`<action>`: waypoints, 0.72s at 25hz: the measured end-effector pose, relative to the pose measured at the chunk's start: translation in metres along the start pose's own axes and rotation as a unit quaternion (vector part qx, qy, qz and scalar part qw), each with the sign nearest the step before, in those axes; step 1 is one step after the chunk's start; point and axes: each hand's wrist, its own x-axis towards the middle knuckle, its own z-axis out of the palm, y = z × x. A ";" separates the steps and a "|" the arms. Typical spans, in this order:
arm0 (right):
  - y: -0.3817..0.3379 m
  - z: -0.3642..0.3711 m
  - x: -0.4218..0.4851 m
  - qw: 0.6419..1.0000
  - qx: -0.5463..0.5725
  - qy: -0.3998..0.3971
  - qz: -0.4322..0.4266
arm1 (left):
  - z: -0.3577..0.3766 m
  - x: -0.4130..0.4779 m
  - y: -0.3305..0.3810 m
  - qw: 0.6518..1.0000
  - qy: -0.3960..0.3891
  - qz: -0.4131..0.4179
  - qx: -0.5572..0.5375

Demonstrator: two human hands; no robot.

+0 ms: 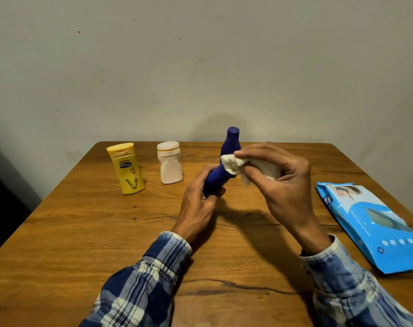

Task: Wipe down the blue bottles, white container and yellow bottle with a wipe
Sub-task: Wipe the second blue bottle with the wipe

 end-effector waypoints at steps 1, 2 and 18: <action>-0.001 0.003 -0.001 1.000 -0.009 -0.021 -0.003 | 0.000 0.000 0.001 1.000 -0.002 -0.003 -0.003; 0.001 0.004 -0.001 0.999 -0.025 -0.023 0.002 | -0.001 0.001 0.000 1.000 -0.006 -0.003 -0.005; -0.007 -0.007 0.003 0.994 -0.005 0.106 -0.013 | 0.005 -0.001 -0.004 0.999 -0.019 0.005 0.045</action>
